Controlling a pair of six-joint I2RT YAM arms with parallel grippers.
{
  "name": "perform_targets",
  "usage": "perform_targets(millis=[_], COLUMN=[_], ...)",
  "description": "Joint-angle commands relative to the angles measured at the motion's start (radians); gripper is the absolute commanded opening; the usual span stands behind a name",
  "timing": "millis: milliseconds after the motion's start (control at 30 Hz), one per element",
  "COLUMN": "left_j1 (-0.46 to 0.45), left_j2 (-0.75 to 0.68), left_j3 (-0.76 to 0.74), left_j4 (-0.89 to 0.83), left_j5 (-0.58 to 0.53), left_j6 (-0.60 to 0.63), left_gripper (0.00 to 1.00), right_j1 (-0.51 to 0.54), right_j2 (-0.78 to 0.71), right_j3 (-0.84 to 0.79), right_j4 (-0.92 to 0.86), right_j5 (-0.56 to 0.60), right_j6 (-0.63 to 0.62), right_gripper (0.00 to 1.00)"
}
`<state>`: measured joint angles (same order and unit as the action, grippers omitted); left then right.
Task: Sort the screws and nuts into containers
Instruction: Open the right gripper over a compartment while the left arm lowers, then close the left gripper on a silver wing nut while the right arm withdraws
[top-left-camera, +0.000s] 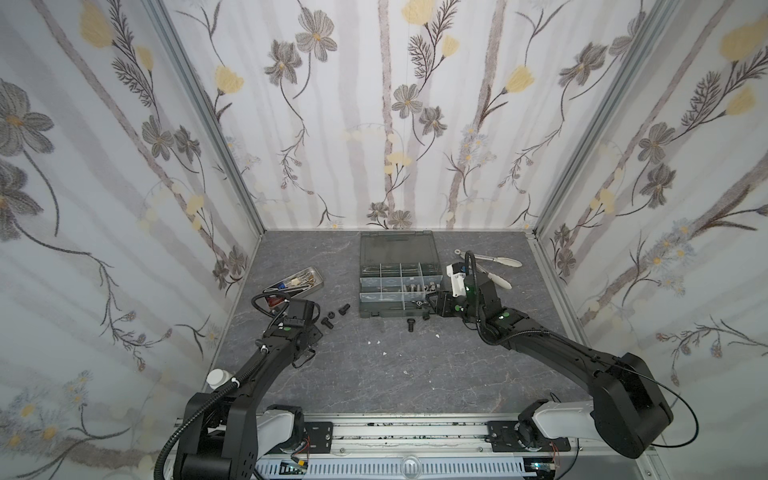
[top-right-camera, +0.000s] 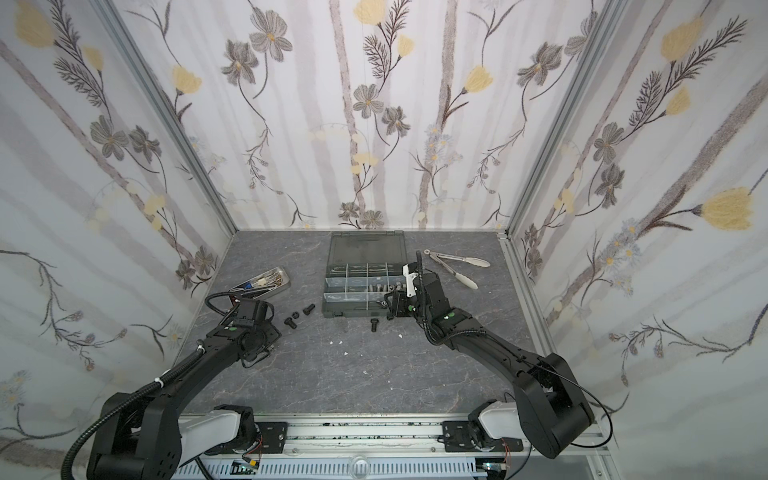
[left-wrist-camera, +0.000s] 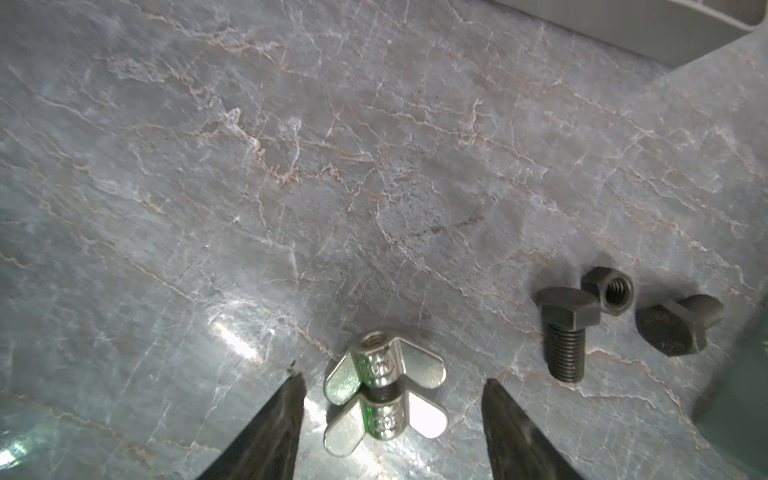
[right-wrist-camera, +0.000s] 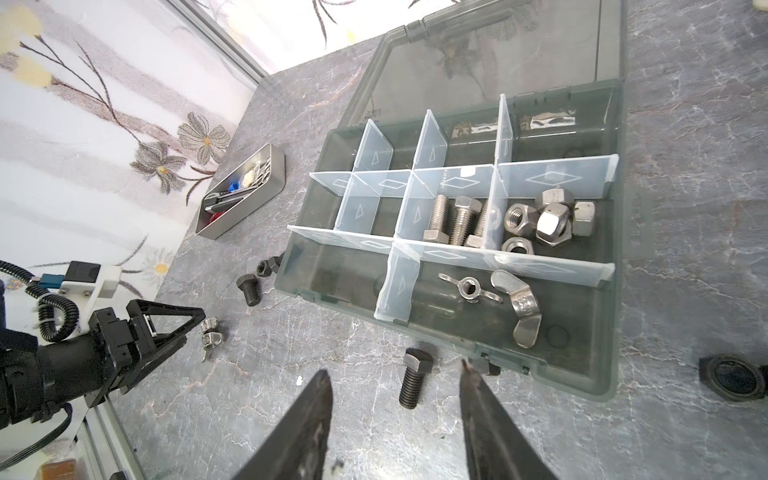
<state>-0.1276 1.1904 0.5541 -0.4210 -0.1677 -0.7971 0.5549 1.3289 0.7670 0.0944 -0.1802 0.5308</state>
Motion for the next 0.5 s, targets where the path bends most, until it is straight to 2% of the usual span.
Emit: perform_targets(millis=[0,167,467], left_j1=[0.006,0.005,-0.072], left_j2=[0.033,0.093,0.110], left_j3=[-0.007,-0.010,-0.019], left_j4=[0.064,0.123,0.158], left_j5=[-0.012,0.010,0.022], left_j6=[-0.016,-0.016,-0.052], left_gripper=[0.67,0.64,0.62], right_j1=[-0.008,-0.016,-0.019], right_j2=[-0.017,-0.028,-0.033], right_j3=[-0.006,-0.049,-0.041], right_j4=[0.037,0.044,0.034], right_j5=[-0.021,-0.027,-0.024], right_j6=[-0.017,-0.019,-0.024], right_gripper=[0.51,0.51,0.51])
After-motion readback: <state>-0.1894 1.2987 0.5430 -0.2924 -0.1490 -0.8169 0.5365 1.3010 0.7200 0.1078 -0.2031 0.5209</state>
